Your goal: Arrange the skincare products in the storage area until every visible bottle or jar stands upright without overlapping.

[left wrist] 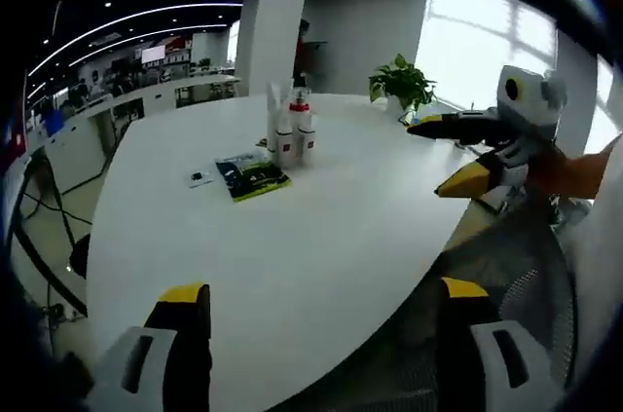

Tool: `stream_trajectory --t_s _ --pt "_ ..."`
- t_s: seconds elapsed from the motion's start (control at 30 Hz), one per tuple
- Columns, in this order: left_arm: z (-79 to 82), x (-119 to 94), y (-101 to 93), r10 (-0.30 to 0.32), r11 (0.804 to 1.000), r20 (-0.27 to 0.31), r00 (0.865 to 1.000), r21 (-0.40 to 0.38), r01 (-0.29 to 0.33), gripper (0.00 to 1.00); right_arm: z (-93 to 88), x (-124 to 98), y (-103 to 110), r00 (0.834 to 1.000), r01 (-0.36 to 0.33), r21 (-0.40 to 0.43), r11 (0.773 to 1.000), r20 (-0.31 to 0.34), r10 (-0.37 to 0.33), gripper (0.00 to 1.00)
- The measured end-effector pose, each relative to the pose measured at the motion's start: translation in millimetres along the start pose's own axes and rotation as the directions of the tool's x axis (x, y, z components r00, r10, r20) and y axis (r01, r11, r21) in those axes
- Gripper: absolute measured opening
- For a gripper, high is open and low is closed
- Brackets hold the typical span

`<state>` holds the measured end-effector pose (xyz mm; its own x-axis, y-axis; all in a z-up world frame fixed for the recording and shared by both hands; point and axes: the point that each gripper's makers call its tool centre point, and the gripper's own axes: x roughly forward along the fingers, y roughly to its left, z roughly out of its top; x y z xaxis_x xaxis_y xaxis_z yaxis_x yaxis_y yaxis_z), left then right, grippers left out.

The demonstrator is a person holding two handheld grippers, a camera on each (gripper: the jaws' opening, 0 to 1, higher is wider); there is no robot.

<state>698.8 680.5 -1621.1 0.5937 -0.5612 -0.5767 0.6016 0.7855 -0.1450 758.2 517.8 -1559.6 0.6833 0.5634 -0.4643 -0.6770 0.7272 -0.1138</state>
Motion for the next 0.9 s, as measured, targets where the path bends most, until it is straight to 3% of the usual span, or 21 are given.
stream_trajectory --t_s 0.03,0.1,0.17,0.27,0.5,0.6,0.67,0.9 --pt "3.0 1.5 -1.6 -0.002 1.0 0.022 1.0 0.008 0.001 1.0 2.8 0.0 -17.0 1.0 0.014 0.007 1.0 0.004 -0.014 0.7" --pt "1.8 4.0 -3.4 -0.008 1.0 0.02 1.0 0.003 0.007 0.99 3.8 1.3 -32.2 1.0 0.018 0.029 0.999 -0.009 -0.018 0.72" --pt "-0.4 8.5 -0.1 0.004 1.0 0.015 1.0 0.016 -0.004 0.97 9.2 4.0 -64.2 0.999 0.037 0.038 0.999 -0.031 -0.036 0.78" --pt "2.2 7.4 5.6 0.028 0.997 0.025 0.999 0.066 -0.029 0.88 27.7 5.7 -106.5 0.999 0.051 0.122 0.991 -0.003 -0.051 0.78" --pt "1.7 5.7 10.6 0.044 0.993 0.017 0.999 0.105 -0.045 0.73 60.5 22.8 -177.1 0.996 0.086 0.166 0.982 0.006 -0.088 0.81" --pt "2.0 5.6 13.2 0.053 0.992 0.019 0.998 0.111 -0.055 0.6 70.8 36.5 -198.1 0.996 0.082 0.212 0.974 0.016 -0.088 0.83" --pt "2.4 6.0 13.7 0.053 0.993 0.023 0.998 0.106 -0.055 0.6 73.8 49.2 -211.1 0.997 0.076 0.266 0.961 0.011 -0.082 0.84" --pt "-3.2 8.3 18.5 0.077 0.993 -0.005 0.997 0.091 -0.076 0.63 90.6 95.2 -245.3 0.998 0.066 0.317 0.946 -0.027 -0.061 0.88"
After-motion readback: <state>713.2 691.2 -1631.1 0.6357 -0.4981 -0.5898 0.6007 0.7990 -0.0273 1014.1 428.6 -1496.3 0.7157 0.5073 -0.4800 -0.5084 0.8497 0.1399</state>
